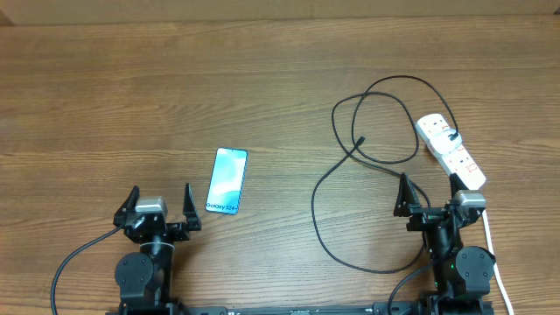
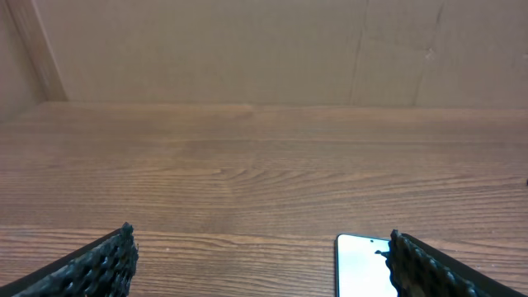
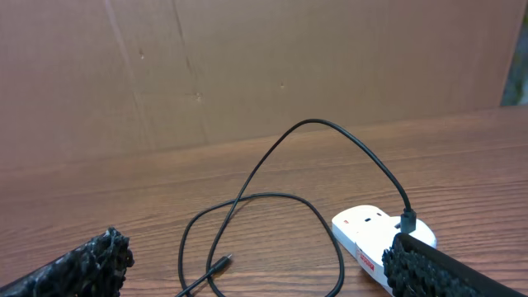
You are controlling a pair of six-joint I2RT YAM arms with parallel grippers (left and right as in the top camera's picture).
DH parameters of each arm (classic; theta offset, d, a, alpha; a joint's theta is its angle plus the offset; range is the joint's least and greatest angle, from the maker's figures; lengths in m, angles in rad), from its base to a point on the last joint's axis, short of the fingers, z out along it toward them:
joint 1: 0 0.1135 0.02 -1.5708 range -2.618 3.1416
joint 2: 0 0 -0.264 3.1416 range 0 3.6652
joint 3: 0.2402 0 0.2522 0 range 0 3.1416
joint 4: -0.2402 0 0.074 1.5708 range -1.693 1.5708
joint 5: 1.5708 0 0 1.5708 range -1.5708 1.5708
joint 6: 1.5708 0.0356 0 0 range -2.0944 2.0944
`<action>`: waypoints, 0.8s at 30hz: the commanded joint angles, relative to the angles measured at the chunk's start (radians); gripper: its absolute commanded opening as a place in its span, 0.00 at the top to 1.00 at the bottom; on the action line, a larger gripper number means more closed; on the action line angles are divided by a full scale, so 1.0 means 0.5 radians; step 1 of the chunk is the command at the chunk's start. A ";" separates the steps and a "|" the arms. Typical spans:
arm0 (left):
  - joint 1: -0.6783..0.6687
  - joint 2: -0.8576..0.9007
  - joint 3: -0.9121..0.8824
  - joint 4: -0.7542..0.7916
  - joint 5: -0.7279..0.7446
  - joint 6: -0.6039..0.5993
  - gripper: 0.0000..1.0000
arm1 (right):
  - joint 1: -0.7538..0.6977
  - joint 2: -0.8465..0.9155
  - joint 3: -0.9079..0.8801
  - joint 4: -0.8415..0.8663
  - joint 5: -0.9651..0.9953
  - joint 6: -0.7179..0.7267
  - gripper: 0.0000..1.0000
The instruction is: Plug charger to phone and switch on socket
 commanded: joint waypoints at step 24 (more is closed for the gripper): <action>0.175 -0.024 -0.073 0.130 0.014 0.037 0.00 | 0.326 -0.022 -0.021 0.015 0.027 -0.008 0.00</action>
